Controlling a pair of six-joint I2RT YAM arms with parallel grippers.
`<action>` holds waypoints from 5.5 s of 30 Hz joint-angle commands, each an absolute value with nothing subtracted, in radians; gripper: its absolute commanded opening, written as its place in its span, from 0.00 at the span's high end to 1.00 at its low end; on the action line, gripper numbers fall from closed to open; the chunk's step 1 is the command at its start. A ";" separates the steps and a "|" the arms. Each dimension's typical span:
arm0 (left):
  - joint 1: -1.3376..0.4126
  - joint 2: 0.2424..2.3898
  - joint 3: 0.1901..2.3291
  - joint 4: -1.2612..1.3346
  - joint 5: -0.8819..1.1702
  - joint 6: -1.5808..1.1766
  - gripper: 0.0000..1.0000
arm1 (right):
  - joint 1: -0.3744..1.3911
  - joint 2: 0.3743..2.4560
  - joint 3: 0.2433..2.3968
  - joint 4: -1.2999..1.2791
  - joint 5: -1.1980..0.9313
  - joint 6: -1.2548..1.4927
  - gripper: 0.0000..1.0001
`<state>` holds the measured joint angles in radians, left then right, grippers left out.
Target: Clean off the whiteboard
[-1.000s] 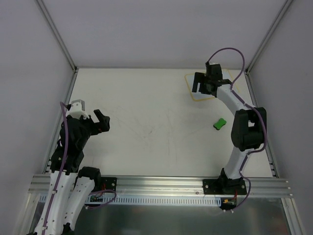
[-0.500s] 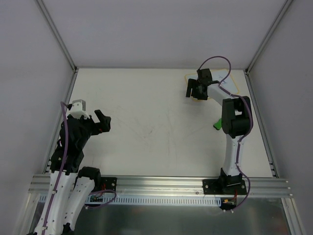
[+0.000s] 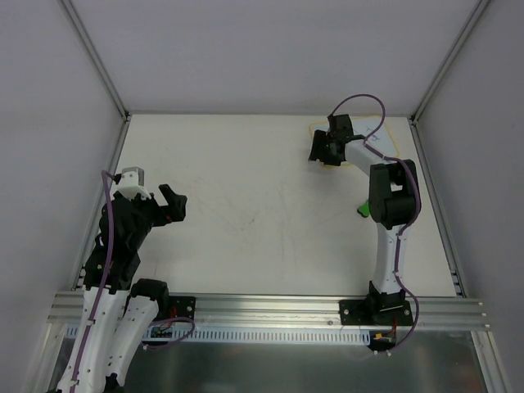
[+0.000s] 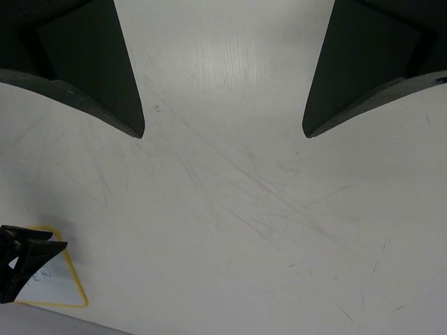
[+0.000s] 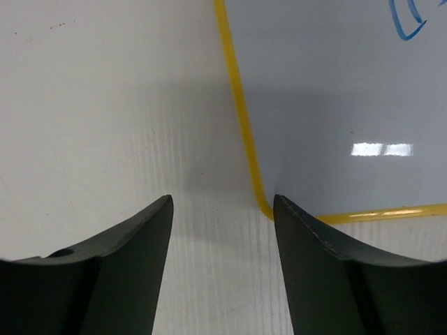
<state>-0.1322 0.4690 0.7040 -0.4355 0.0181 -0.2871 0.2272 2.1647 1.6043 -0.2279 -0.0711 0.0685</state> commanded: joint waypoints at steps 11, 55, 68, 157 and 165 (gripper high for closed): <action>-0.144 0.448 0.692 -0.393 0.025 -0.270 0.01 | 0.434 2.088 1.457 -0.229 -0.172 0.138 0.48; -0.144 0.459 0.676 -0.394 0.025 -0.282 0.01 | 0.559 1.388 1.143 -0.644 0.394 0.262 0.38; -0.144 0.451 0.676 -0.394 0.029 -0.282 0.01 | 0.081 1.592 1.106 -0.608 0.385 0.437 0.46; -0.521 1.605 0.812 -0.396 0.103 -0.563 0.68 | 0.729 1.509 1.006 -0.502 0.268 0.385 0.87; -0.565 1.479 0.791 -0.396 0.086 -0.600 0.66 | 0.712 1.479 1.020 -0.503 0.287 0.341 0.87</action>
<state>-0.5636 1.5242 0.7975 -0.3660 0.1036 -0.5682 0.7219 1.5246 1.0054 -0.5049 0.2470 0.3649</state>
